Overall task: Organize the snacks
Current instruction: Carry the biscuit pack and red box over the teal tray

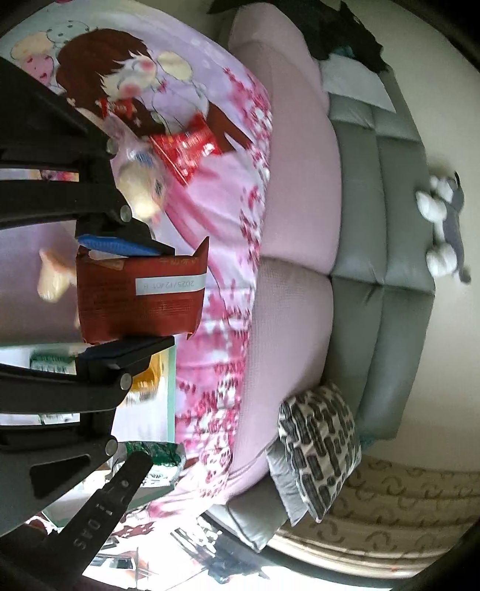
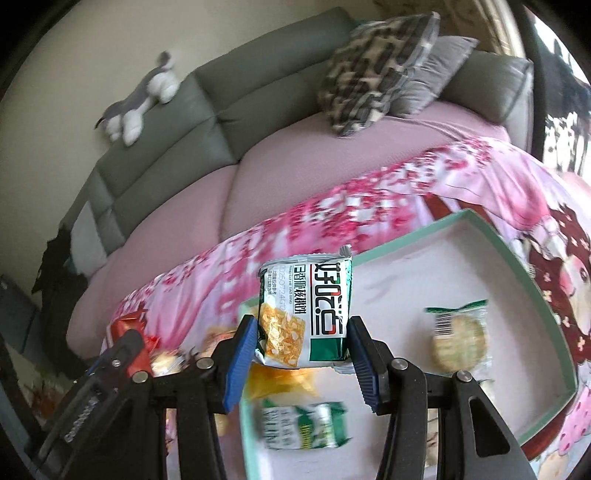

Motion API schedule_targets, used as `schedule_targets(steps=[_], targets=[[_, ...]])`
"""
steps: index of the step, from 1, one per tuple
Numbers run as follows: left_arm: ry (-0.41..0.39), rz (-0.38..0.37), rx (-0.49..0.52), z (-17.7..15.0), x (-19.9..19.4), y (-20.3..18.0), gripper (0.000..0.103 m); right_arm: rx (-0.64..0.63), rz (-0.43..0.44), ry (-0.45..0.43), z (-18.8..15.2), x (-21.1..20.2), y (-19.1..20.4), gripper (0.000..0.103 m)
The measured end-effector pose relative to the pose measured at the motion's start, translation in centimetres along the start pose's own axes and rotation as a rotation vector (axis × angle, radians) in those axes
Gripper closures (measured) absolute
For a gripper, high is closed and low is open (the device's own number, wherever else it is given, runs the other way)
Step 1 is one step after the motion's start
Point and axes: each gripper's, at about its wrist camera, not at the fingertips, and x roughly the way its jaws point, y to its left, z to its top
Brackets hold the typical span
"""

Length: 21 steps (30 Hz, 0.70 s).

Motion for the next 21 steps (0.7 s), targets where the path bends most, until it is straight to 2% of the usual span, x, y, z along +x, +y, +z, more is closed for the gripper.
schedule_targets(steps=[10,18,21], targets=[[-0.005,-0.071,0.141,-0.9,1.5,-6.7,0.062,0.126,-0.085,0.013,0.5,0.7,-6.2,0.05],[0.033,-0.14,0.193,-2.2,4.1,-10.2,0.062,0.162,-0.1,0.031,0.0,1.2,-7.8,0.05],[0.052,-0.143,0.204,-2.7,4.9,-11.0,0.062,0.17,-0.104,0.031,-0.1,1.2,-8.2,0.05]])
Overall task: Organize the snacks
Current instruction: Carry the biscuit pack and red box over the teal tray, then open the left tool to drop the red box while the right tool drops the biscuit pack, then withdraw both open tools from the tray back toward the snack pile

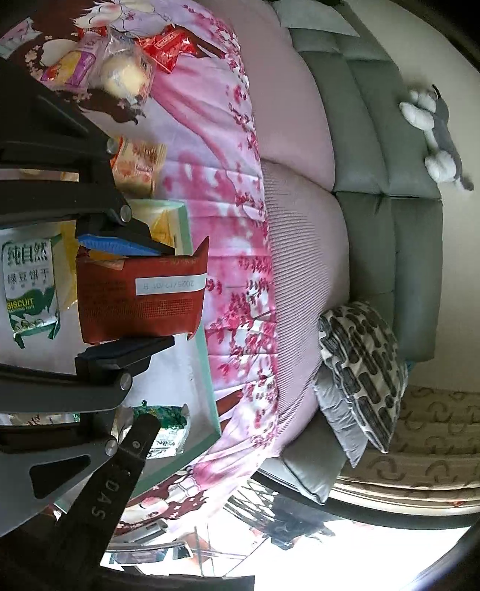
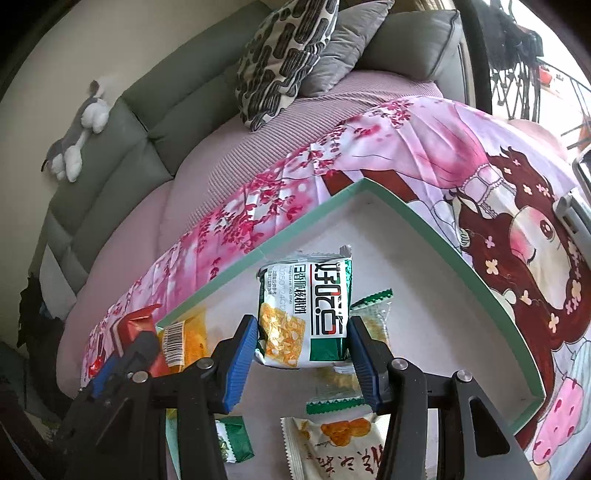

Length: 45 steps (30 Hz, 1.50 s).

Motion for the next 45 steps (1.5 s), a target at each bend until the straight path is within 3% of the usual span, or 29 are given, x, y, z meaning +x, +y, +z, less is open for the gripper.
schedule_targets(steps=[10,16,18,24,29,30,32,41,45], targets=[[0.003,-0.012,0.02,-0.1,-0.1,-0.6,0.061,-0.003,0.002,0.006,-0.2,0.0,-0.2,0.05],[0.022,0.017,0.004,0.1,-0.8,0.3,0.059,-0.033,-0.015,0.008,-0.3,-0.1,0.2,0.048],[0.022,0.035,-0.014,0.1,-1.1,1.0,0.05,-0.04,-0.016,0.01,-0.3,-0.2,0.3,0.046],[0.051,0.083,-0.072,0.1,-1.2,3.2,0.041,-0.07,-0.046,0.02,-0.5,-0.3,1.1,0.039],[0.08,0.17,-0.176,-0.3,-1.6,6.2,0.036,-0.137,-0.042,0.021,-1.1,-0.4,3.2,0.026],[0.089,0.193,-0.191,-0.4,-1.6,6.9,0.026,-0.149,-0.038,0.024,-1.2,-0.3,3.6,0.023],[0.102,0.241,-0.204,-0.8,-1.6,8.0,0.015,-0.174,-0.028,0.035,-1.6,-0.2,4.5,0.022],[0.088,0.376,-0.247,-1.8,-3.1,12.2,0.013,-0.27,-0.011,0.053,-3.3,0.0,8.3,0.016],[0.074,0.4,-0.264,-2.1,-3.9,13.2,0.013,-0.31,-0.006,0.058,-3.9,0.1,9.6,0.004]])
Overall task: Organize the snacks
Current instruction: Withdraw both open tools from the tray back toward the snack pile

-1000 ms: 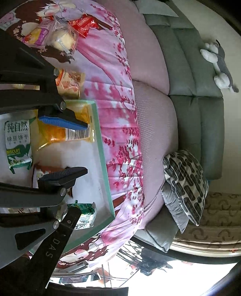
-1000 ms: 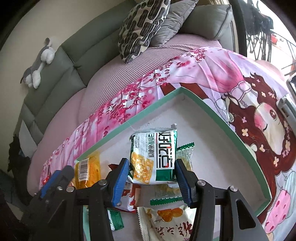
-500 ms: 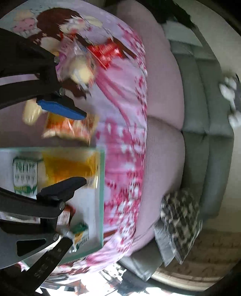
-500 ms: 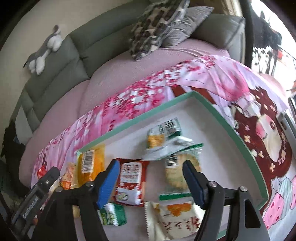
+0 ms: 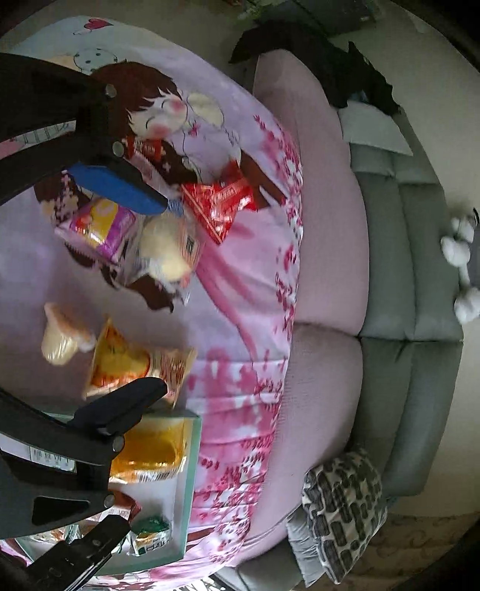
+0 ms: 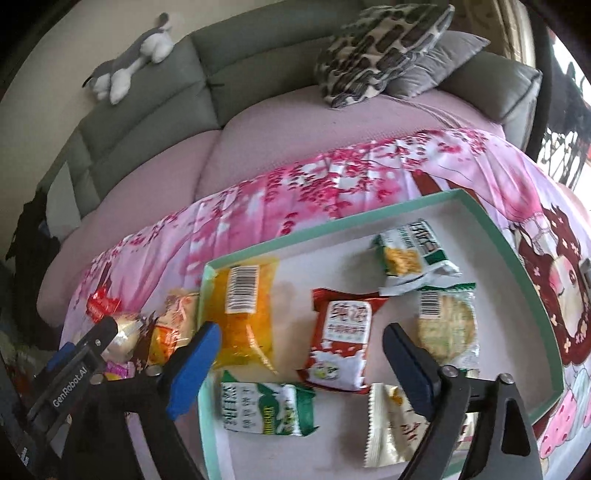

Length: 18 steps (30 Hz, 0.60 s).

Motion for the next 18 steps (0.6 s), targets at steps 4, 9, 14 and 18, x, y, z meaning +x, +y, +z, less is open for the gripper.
schedule_targets(steps=[4,9,14,18], targets=[[-0.008,0.006,-0.02,-0.1,-0.1,1.1,0.011,-0.022,-0.01,-0.006,-0.2,-0.1,0.7,0.0],[-0.049,0.05,-0.057,-0.3,-0.2,2.9,0.0,-0.028,-0.021,-0.021,-0.3,-0.1,1.0,0.0],[-0.038,0.066,-0.093,-0.6,0.1,4.8,0.0,-0.022,-0.011,-0.05,-0.3,-0.5,1.4,0.0],[-0.041,0.068,-0.114,-0.7,0.0,5.9,0.0,-0.031,-0.026,-0.086,-0.4,-0.8,2.1,0.0]])
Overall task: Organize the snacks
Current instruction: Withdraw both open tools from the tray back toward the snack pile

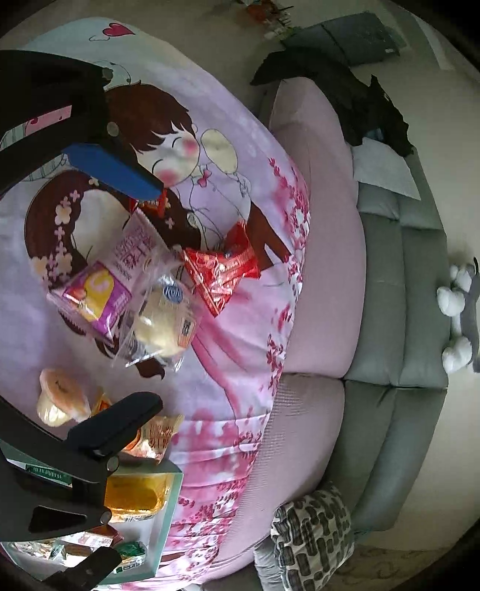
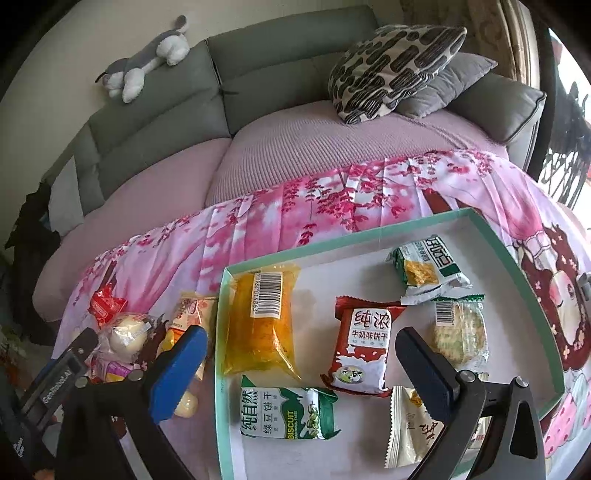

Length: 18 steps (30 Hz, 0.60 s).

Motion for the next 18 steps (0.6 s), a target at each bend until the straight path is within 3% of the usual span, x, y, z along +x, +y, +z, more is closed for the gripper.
schedule_targets(steps=[6,15,18], targets=[[-0.035,-0.003,-0.03,0.2,-0.4,1.8,0.0,-0.013,0.08,-0.081,0.0,-0.9,1.7,0.0],[-0.082,0.007,-0.067,0.4,-0.9,4.6,0.0,-0.017,0.154,-0.025,-0.8,0.4,4.3,0.0],[-0.068,-0.026,-0.081,0.4,-0.8,5.6,0.0,-0.001,0.203,-0.003,-1.1,0.7,5.1,0.0]])
